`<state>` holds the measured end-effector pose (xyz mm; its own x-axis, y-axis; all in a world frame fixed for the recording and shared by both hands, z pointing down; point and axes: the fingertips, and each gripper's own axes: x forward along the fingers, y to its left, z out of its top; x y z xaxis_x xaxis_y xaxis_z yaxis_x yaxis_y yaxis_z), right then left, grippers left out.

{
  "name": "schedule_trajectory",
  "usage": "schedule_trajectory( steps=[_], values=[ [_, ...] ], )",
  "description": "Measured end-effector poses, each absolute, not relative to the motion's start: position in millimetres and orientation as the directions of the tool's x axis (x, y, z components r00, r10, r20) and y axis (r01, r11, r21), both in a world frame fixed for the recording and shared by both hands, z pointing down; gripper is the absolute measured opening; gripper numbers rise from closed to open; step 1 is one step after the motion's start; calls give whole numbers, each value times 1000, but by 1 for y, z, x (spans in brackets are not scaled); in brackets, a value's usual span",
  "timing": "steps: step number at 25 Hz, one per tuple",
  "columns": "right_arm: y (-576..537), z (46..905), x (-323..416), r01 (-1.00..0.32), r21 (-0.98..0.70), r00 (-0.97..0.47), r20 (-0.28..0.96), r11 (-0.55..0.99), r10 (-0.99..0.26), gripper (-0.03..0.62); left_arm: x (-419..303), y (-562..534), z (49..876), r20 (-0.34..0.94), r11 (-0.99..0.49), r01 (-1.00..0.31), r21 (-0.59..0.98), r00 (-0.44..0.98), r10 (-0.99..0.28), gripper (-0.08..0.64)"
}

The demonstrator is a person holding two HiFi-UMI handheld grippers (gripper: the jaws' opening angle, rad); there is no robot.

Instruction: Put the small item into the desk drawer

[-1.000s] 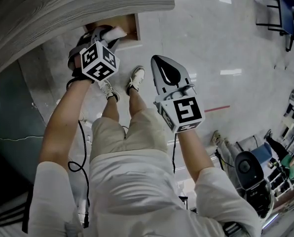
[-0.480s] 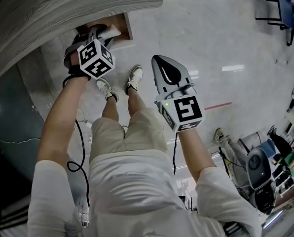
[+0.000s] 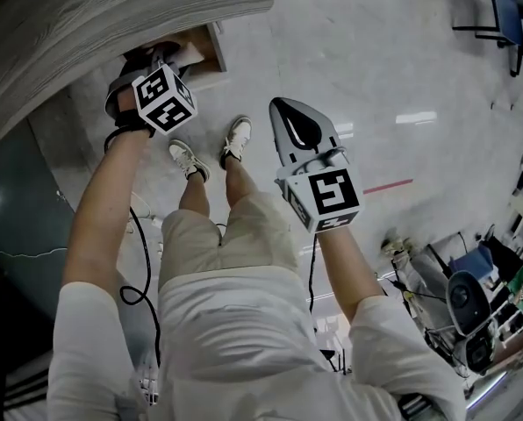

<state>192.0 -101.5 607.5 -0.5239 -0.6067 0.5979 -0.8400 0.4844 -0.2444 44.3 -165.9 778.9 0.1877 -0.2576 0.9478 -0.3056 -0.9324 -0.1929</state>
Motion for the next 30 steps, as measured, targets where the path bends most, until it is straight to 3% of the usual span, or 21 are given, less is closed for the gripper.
schedule_trajectory(
  steps=[30],
  values=[
    [-108, 623, 224, -842, -244, -517, 622, 482, -588, -2, 57, -164, 822, 982, -972, -194, -132, 109, -155, 187]
  ],
)
